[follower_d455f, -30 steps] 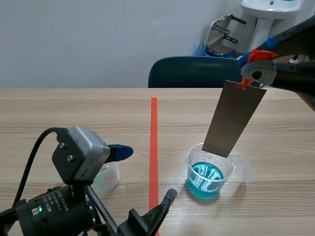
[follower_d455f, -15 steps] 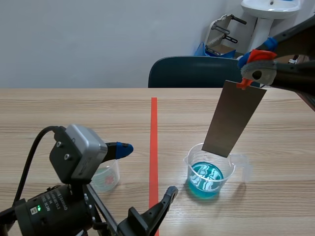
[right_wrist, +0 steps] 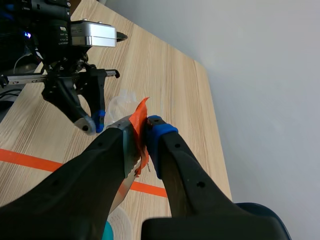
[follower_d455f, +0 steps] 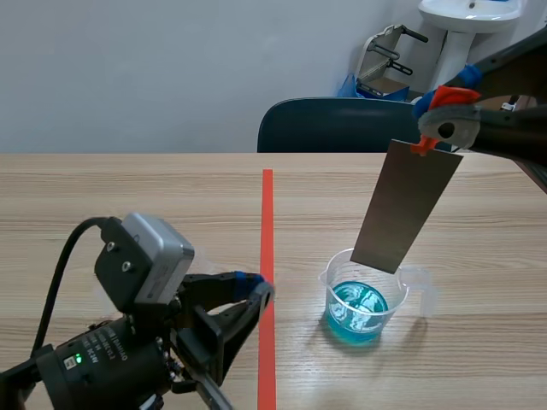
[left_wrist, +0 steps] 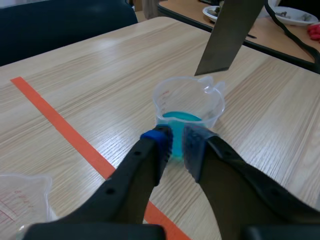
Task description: Do the redox reaction experiment
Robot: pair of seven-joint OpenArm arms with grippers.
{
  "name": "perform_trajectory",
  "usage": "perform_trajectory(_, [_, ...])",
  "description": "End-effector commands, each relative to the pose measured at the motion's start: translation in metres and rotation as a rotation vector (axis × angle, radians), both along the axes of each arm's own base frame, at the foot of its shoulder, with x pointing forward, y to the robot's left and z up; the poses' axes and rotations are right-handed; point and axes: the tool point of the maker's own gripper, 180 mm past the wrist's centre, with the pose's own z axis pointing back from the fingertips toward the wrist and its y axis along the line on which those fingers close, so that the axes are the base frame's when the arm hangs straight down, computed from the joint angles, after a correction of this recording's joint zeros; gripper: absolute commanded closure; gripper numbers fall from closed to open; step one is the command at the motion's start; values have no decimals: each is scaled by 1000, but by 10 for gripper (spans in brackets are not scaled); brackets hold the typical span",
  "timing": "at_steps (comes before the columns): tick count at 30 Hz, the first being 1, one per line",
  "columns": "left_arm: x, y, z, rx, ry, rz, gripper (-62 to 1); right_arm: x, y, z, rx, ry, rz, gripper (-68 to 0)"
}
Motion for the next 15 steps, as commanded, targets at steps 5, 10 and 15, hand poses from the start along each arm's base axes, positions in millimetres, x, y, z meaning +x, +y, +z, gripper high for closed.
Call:
perform_trajectory(5, [11, -16, 5, -19, -29, -8, -27, -1, 1, 13, 28, -16, 15, -7])
perform_trajectory(10, [16, -30, -3, -24, -22, -26, -27, -1, 1, 13, 28, -16, 15, -7])
perform_trajectory(15, [25, -41, -10, -30, -17, -30, -27, -1, 1, 13, 28, -16, 15, -7])
